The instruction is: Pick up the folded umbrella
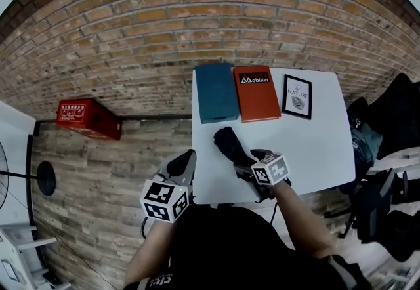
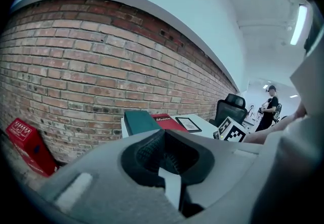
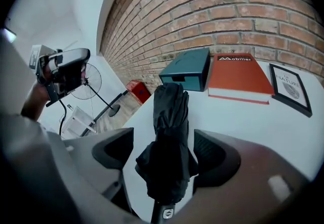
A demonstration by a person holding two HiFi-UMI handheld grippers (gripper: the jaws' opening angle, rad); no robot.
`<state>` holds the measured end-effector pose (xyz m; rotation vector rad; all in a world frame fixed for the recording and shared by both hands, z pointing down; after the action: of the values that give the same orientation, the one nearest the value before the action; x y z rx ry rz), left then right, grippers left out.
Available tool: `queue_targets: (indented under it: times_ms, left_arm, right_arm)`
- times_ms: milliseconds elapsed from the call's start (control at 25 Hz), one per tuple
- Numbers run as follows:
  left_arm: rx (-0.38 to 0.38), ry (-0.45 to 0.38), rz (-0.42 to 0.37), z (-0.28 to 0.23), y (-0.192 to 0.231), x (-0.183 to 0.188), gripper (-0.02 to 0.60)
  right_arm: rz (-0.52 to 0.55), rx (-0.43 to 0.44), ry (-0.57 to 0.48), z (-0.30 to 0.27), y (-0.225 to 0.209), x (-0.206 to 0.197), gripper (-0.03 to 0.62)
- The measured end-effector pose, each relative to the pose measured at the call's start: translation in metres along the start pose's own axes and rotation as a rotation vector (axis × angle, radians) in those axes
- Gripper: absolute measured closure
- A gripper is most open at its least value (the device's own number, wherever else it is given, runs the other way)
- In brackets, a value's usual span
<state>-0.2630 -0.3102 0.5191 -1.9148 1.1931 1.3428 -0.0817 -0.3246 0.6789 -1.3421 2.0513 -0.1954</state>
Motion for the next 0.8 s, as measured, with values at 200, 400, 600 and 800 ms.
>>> queue_targets:
  times_ms: [200,400,600,800]
  left_arm:
    - [-0.033,0.004,0.003,-0.012,0.008,0.001,0.575]
    - [-0.045,-0.002,-0.002,-0.02,0.022,0.006,0.575]
    - [-0.044,0.007,0.009,-0.022,0.033,0.005,0.575]
    - [-0.05,0.017,0.015,-0.024,0.037,0.0,0.575]
  right_arm:
    - [0.021,-0.032,0.067,-0.021,-0.003,0.003,0.231]
    - [0.11,-0.1,0.153,-0.045,-0.003,-0.003,0.26]
    - [0.147,-0.147,0.215,-0.056,-0.01,-0.005,0.275]
    - [0.265,-0.192,0.282,-0.074,-0.004,-0.017,0.281]
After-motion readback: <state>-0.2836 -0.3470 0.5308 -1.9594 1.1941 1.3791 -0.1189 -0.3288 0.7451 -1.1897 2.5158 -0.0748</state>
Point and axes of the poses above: the fingertips, and each gripper's own axes: z backward along the fingers, y to its left, x out of its top, the point moved 2 cm from there along z, backward along the fingers, and after that the axes turned 13 degrees about -z, right-handed, at the moved point
